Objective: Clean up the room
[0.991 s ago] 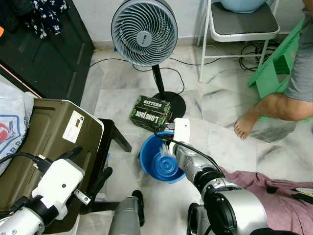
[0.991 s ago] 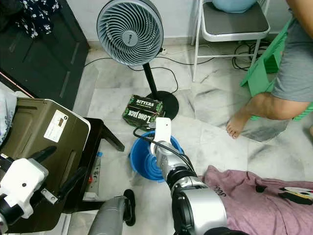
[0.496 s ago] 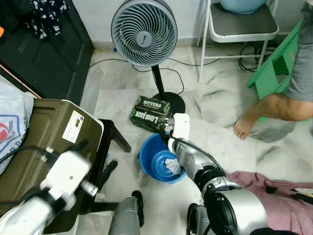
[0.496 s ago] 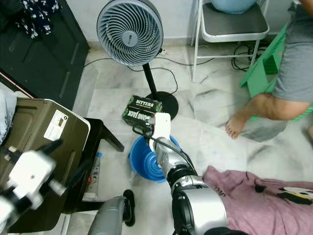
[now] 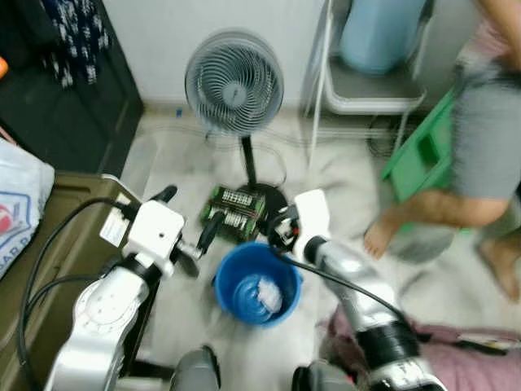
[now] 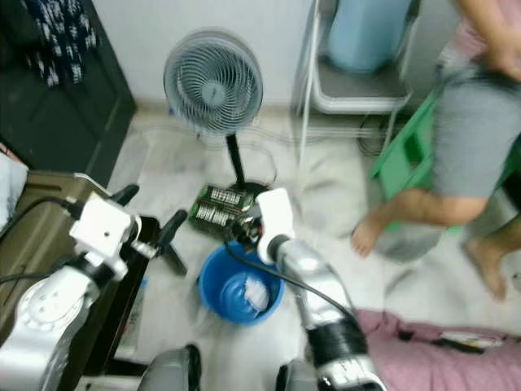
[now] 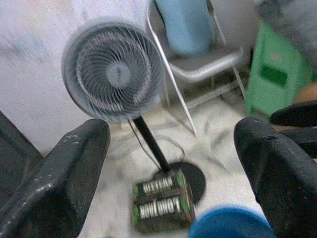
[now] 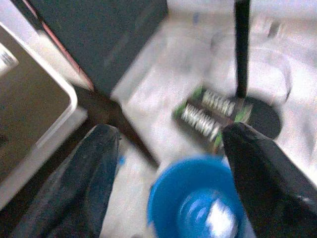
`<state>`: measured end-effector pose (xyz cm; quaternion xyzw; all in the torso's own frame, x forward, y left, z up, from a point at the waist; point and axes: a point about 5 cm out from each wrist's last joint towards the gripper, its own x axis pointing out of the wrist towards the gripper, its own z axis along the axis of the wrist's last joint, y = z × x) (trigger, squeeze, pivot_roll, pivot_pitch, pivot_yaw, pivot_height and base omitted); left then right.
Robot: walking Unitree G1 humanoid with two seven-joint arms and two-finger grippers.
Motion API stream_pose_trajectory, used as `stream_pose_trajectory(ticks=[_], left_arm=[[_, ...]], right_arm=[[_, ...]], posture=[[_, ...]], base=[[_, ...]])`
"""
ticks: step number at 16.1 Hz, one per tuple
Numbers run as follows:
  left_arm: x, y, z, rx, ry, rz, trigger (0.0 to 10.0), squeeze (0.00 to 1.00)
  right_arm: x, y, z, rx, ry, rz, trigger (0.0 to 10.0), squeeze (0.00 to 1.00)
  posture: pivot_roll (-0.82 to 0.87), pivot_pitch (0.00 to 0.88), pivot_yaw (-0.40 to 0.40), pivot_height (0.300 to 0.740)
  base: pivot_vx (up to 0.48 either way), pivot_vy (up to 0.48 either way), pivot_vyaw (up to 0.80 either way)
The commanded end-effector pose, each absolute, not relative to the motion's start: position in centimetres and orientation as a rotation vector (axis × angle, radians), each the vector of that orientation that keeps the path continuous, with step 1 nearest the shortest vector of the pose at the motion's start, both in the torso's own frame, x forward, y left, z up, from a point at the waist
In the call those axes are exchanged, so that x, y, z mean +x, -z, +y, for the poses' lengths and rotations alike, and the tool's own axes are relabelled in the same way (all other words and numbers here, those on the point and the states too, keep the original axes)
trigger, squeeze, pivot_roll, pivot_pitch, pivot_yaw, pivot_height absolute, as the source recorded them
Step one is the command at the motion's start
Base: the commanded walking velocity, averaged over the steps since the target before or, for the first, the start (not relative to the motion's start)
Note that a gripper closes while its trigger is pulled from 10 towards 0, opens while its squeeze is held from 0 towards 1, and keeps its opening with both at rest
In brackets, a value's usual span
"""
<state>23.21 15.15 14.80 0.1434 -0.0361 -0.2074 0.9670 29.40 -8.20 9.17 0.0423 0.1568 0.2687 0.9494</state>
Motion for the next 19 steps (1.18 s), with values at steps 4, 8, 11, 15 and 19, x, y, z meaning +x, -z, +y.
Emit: stream_pose_trajectory(ticks=[4,8,11,15,19], left_arm=[[24.7,-13.8,17.3,0.283,0.169,-0.099,10.0,0.00],[22.3,-10.8,18.8,0.124,0.021,-0.019,10.0,0.00],[21.5,-9.5,19.2,0.133,0.016,0.007,10.0,0.00],[23.6,-11.7,19.6,0.139,-0.024,-0.106,10.0,0.00],[22.7,-10.9,20.0,0.139,-0.056,-0.063,10.0,0.00]], right_arm=[[27.3,-11.8,-12.7,0.133,-0.343,0.060,10.0,0.93],[25.0,-10.9,-16.9,0.048,-0.150,0.067,10.0,0.00],[24.8,-9.7,-17.5,0.040,-0.084,0.096,10.0,0.00],[27.3,-11.7,-18.5,-0.124,0.036,-0.023,10.0,0.00],[27.4,-12.3,-18.0,-0.085,0.039,-0.011,10.0,0.00]], posture=[[-0.02,0.000,-0.023,0.740],[-0.05,0.000,-0.033,0.740],[-0.04,0.000,-0.053,0.740],[-0.04,0.000,-0.048,0.740],[-0.07,0.000,-0.018,0.740]], base=[[0.000,0.000,0.00],[0.000,0.000,0.00],[0.000,0.000,0.00],[0.000,0.000,0.00],[0.000,0.000,0.00]])
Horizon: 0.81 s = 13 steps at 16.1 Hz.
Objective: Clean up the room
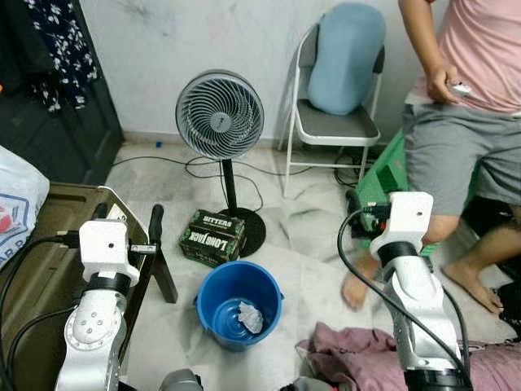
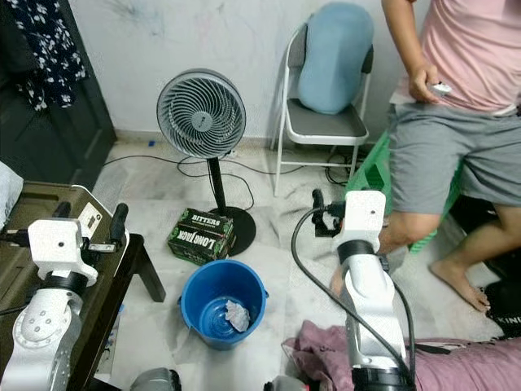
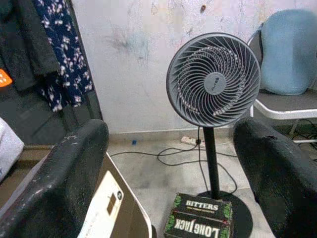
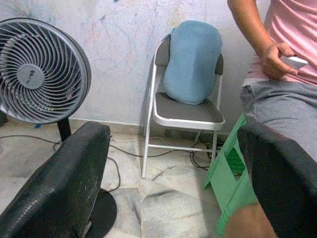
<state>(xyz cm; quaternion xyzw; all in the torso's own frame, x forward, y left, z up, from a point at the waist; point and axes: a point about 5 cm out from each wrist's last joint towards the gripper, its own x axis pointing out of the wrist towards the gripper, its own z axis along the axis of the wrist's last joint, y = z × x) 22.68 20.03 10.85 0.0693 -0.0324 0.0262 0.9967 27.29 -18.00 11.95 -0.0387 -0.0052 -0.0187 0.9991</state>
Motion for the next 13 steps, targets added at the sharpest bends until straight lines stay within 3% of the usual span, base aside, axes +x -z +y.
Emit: stream_pose_trajectory(ticks=[1,6,13], left_arm=[[22.7,-10.8,19.9,0.123,-0.050,-0.058,10.0,0.00],[21.4,-10.6,19.0,0.100,-0.009,-0.040,10.0,0.00],[20.4,-10.6,18.0,0.079,0.052,-0.013,10.0,0.00]], right_arm=[[27.4,-12.2,-18.1,-0.074,0.044,-0.014,10.0,0.00],[25.7,-11.8,-18.0,-0.079,0.016,-0.007,10.0,0.00],[24.5,-12.3,-17.4,-0.131,-0.060,-0.004,10.0,0.00]], posture=[[-0.07,0.000,-0.015,0.740],[-0.08,0.000,-0.019,0.740],[-0.10,0.000,-0.014,0.740]], base=[[0.000,0.000,0.00],[0.000,0.000,0.00],[0.000,0.000,0.70]])
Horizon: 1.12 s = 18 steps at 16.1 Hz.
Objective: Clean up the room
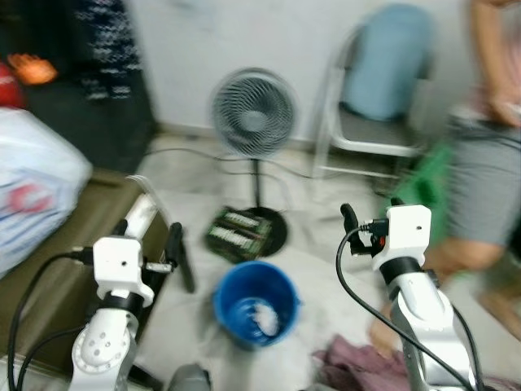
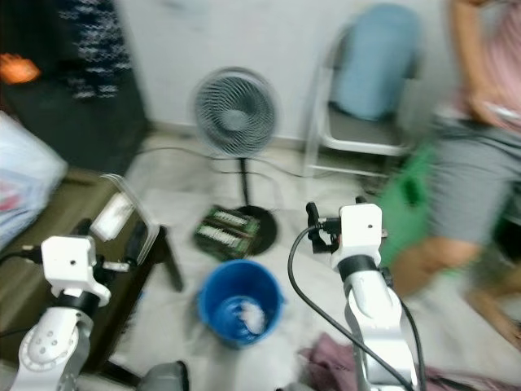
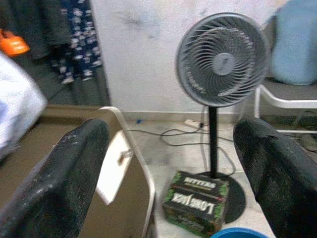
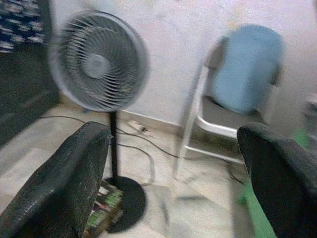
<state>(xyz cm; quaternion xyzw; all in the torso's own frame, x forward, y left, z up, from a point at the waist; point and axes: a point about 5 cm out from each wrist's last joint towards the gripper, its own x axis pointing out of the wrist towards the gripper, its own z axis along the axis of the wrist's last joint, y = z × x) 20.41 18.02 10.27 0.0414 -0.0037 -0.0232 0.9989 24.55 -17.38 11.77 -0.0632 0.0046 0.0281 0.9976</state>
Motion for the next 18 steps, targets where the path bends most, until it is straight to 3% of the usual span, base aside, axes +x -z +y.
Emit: stream_pose_trajectory(ticks=[1,18], left_arm=[[20.5,-10.7,17.7,0.078,0.070,-0.016,10.0,0.00],[21.8,-11.7,18.3,0.183,-0.011,-0.070,10.0,0.00]], right_arm=[[24.7,-12.5,-17.5,-0.137,-0.065,-0.008,10.0,0.00],[25.5,-13.2,-16.6,-0.188,-0.142,-0.052,10.0,0.00]], posture=[[-0.10,0.000,-0.013,0.740],[-0.10,0.000,-0.029,0.740]], base=[[0.000,0.000,0.80],[0.000,0.000,0.80]])
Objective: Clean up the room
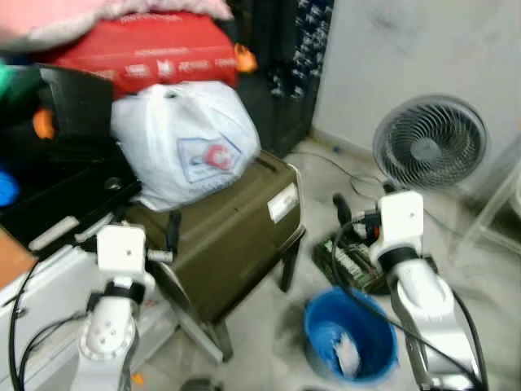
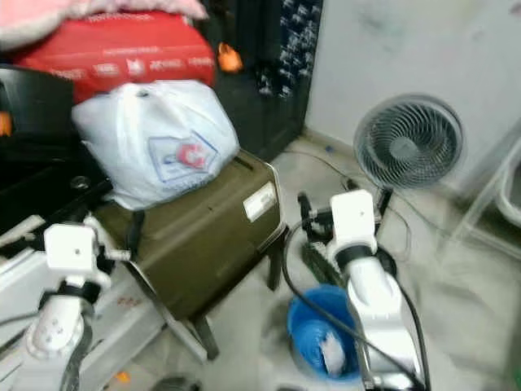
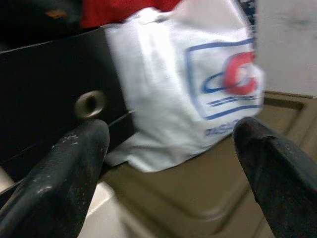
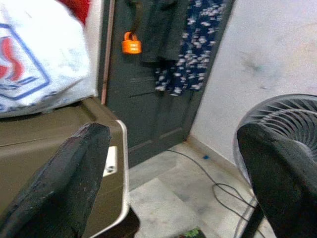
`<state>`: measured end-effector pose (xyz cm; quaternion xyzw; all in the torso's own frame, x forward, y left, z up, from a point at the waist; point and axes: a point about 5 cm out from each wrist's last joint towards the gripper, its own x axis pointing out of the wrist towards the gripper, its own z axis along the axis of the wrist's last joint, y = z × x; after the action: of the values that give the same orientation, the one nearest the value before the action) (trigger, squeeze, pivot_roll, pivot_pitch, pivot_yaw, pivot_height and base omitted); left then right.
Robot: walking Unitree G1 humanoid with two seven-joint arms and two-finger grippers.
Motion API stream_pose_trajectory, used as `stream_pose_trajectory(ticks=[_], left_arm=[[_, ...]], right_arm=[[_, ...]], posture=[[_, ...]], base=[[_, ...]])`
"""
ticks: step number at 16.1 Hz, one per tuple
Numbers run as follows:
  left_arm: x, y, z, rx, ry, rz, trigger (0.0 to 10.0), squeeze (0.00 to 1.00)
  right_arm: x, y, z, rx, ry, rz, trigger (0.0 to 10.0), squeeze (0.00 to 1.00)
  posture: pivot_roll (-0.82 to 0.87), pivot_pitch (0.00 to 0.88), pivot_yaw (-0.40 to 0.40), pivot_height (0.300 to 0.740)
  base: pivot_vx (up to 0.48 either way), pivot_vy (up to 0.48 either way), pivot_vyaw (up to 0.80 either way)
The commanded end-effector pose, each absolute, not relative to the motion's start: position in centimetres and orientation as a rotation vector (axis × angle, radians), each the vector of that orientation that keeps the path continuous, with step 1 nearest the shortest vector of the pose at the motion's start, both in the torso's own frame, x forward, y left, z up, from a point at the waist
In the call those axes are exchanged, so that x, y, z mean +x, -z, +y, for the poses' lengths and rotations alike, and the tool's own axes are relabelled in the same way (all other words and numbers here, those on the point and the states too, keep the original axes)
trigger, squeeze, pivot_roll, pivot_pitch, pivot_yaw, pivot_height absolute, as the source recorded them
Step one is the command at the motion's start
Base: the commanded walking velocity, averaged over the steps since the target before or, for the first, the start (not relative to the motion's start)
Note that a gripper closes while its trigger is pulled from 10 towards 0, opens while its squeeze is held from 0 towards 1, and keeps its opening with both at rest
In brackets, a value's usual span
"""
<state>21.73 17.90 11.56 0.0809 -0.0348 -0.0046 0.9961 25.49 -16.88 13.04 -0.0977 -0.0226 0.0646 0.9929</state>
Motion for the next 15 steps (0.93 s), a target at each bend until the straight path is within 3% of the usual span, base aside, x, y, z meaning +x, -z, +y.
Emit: stream_pose_trajectory(ticks=[1,11,15], left_arm=[[21.7,-11.6,18.5,0.198,-0.033,-0.063,10.0,0.00],[20.4,-10.6,19.8,0.258,-0.161,0.037,10.0,0.00],[20.4,-10.6,19.5,0.255,-0.117,0.034,10.0,0.00]], right_arm=[[25.4,-13.1,-16.5,-0.187,-0.143,-0.052,10.0,0.00],[24.8,-12.0,-16.4,-0.170,-0.164,-0.007,10.0,0.00],[24.8,-12.1,-16.3,-0.163,-0.167,-0.007,10.0,0.00]], posture=[[-0.10,0.000,-0.029,0.740],[-0.07,0.000,-0.027,0.740],[-0.07,0.000,-0.023,0.740]], base=[[0.000,0.000,0.80],[0.000,0.000,0.80],[0.000,0.000,0.80]])
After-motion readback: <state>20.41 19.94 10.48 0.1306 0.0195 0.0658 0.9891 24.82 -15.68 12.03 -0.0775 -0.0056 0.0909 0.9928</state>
